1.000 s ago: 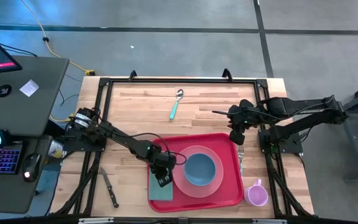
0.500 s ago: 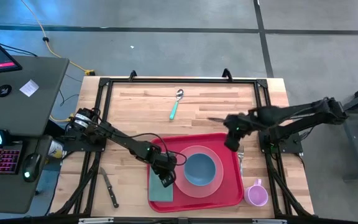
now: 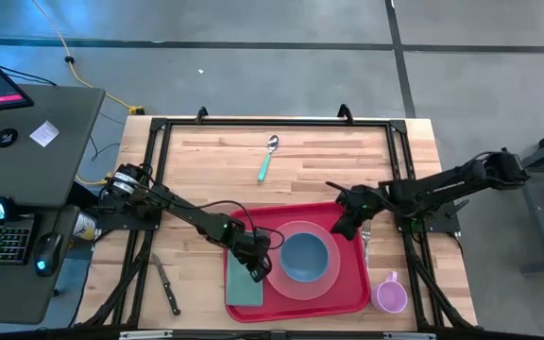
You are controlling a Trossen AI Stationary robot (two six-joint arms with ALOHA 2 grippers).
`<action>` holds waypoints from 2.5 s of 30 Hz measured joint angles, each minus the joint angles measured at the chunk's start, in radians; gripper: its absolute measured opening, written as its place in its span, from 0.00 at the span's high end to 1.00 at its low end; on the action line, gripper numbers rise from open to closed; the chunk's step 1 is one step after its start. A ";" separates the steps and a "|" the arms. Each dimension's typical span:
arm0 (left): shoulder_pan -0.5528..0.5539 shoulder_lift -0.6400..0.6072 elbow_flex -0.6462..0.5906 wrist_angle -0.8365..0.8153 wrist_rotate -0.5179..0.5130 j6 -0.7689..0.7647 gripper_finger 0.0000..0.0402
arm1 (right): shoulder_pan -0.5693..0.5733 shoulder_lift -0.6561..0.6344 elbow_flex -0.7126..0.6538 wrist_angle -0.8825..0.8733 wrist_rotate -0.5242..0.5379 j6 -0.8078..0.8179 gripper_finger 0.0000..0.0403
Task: Set up tray
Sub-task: Put the blue napkin on the left of the red tray, then adjust the pink plate on the red tray
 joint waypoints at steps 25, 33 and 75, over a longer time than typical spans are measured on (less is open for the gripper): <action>0.039 -0.106 0.036 -0.107 0.129 0.007 0.85 | 0.210 0.120 -0.054 0.095 0.192 0.034 0.66; 0.039 -0.147 0.038 -0.160 0.130 -0.001 0.85 | 0.210 0.257 -0.008 0.165 0.193 0.009 0.66; 0.039 -0.184 0.036 -0.227 0.090 0.052 0.85 | 0.218 0.240 0.007 0.062 0.050 0.305 0.97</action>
